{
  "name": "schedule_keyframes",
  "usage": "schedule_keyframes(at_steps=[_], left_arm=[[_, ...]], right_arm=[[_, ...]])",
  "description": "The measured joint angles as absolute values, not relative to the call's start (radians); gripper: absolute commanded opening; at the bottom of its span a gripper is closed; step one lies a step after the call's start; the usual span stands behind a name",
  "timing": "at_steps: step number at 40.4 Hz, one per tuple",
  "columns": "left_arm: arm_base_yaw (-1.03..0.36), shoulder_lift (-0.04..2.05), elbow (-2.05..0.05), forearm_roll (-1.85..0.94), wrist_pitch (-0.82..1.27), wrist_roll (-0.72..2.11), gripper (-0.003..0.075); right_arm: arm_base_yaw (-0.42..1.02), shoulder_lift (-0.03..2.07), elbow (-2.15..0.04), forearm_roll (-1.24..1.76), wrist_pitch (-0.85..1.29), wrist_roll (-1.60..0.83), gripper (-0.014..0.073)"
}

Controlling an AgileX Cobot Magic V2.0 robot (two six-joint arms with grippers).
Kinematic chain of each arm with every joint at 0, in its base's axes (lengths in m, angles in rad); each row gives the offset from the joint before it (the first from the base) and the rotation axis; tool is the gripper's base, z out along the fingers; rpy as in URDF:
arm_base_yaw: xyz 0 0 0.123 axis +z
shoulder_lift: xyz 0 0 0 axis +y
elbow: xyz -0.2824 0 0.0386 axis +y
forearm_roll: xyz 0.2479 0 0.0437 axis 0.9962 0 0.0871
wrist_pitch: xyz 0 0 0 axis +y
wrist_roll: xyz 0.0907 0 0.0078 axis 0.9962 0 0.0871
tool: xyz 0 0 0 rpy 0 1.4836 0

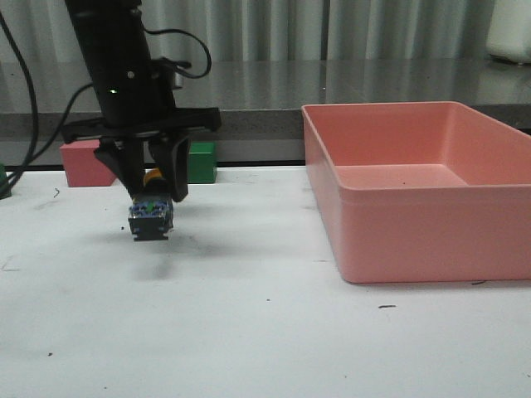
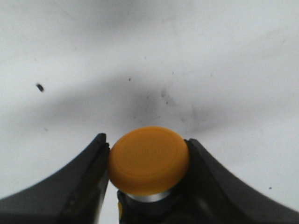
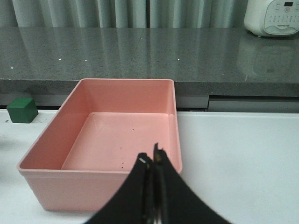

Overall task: Place and stand button with both arms
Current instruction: 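Lift and rotate the button upright with the left gripper, set it down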

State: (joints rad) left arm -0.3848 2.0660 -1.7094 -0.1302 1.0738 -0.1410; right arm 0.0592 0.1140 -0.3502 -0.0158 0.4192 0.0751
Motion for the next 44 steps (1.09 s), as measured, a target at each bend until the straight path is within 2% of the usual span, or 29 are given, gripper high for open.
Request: schedule_keyframes(at_steps=[10,17,26,35,44], left_arm=[[-0.387,1.809,-1.353,-0.022,0.573,-0.138,0.0169],[-0.387,1.714,-1.065,0.0,0.195,-0.138,0.0169],[-0.387,1.706,-0.787,0.046,-0.289,-0.137,0.0169],[-0.387,1.707,-0.595,0.064,-0.767,-0.097,0.0169],[-0.387,1.798,-0.526,0.066,-0.994,-0.006,0.0171]], right_arm=[[0.059,0.114,-0.35,-0.016,0.419,0.075,-0.0061],[0.059,0.114,-0.35,-0.016,0.419,0.075,-0.0061],[0.059,0.114,-0.35,-0.016,0.419,0.075,-0.0061],[0.059,0.114,-0.35,-0.016,0.419,0.075,-0.0061],[0.059,0.114,-0.35,-0.016,0.419,0.075,-0.0061]])
